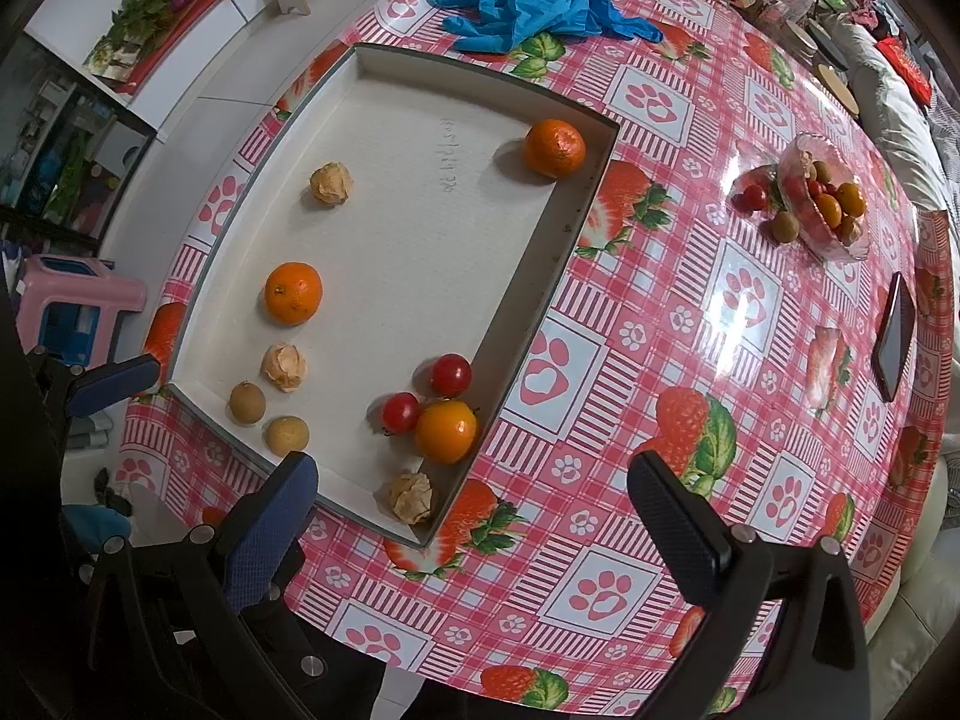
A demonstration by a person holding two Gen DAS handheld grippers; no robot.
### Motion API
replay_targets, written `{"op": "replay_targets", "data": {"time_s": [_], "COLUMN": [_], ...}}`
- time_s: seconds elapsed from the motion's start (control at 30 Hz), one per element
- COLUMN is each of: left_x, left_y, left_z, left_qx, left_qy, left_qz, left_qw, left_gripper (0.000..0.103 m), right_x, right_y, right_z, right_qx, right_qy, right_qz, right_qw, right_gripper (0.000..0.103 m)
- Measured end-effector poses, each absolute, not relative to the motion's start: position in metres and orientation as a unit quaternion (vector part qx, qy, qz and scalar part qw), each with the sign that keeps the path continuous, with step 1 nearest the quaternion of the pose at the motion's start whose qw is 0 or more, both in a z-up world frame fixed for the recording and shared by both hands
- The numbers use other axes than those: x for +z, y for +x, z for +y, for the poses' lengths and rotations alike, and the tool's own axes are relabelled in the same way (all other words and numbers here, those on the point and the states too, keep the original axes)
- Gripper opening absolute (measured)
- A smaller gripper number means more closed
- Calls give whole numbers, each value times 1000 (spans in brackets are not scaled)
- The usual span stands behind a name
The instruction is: Organize fruits
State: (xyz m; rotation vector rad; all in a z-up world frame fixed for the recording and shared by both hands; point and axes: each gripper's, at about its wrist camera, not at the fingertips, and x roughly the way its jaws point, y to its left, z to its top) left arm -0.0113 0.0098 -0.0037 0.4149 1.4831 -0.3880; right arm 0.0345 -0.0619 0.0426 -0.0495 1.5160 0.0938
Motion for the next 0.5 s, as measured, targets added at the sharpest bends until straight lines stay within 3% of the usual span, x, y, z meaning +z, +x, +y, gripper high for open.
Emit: {"op": "replay_targets", "data": {"time_s": [0.5], "left_x": [6], "left_y": [-11], "left_z": [14], "left_qx": [-184], "left_qy": [180], "left_qz": [645], "left_qw": [719], "left_gripper": [103], "right_x": [44], "right_y": [33], "right_z": [-61], "right_qx": [38], "right_qy": [-16], "right_qz": [687], "right_qw": [726], "right_gripper": [103]}}
